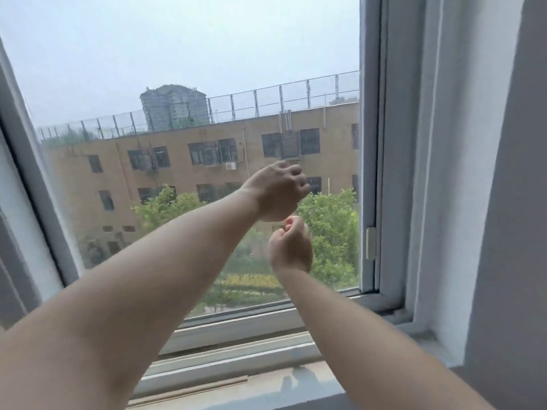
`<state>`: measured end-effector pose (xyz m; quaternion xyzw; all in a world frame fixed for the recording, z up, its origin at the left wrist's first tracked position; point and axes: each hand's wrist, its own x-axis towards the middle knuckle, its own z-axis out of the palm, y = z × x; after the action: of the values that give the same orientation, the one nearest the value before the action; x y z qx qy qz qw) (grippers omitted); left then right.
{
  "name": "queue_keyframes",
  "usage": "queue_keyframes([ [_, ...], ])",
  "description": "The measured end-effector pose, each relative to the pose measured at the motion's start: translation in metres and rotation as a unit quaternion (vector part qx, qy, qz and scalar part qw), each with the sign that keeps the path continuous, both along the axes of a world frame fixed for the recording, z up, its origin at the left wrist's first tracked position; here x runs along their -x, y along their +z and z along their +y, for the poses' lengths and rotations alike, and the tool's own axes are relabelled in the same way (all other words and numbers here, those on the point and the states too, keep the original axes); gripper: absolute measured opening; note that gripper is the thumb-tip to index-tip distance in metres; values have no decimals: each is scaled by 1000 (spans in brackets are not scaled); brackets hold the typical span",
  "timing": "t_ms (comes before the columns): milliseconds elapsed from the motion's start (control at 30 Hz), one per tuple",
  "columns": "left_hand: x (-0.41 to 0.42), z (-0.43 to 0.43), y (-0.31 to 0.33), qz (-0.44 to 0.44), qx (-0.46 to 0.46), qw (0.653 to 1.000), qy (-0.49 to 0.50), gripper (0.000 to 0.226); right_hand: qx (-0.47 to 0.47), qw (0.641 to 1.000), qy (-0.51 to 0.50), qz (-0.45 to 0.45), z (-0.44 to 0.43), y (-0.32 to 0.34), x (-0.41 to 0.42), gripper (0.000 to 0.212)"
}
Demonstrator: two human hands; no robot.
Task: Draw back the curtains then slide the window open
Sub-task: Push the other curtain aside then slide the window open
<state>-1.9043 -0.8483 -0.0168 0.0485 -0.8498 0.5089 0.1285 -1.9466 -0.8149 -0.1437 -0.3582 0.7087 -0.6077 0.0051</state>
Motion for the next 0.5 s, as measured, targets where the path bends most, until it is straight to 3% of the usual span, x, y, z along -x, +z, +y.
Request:
queue_keyframes([
  [200,128,26,-15,-26,6,1000,-14,34,29,989,-141,-35,28,-13,124,40],
  [500,230,43,-27,-18,11,996,81,55,-24,993,-99,-56,36,-22,225,60],
])
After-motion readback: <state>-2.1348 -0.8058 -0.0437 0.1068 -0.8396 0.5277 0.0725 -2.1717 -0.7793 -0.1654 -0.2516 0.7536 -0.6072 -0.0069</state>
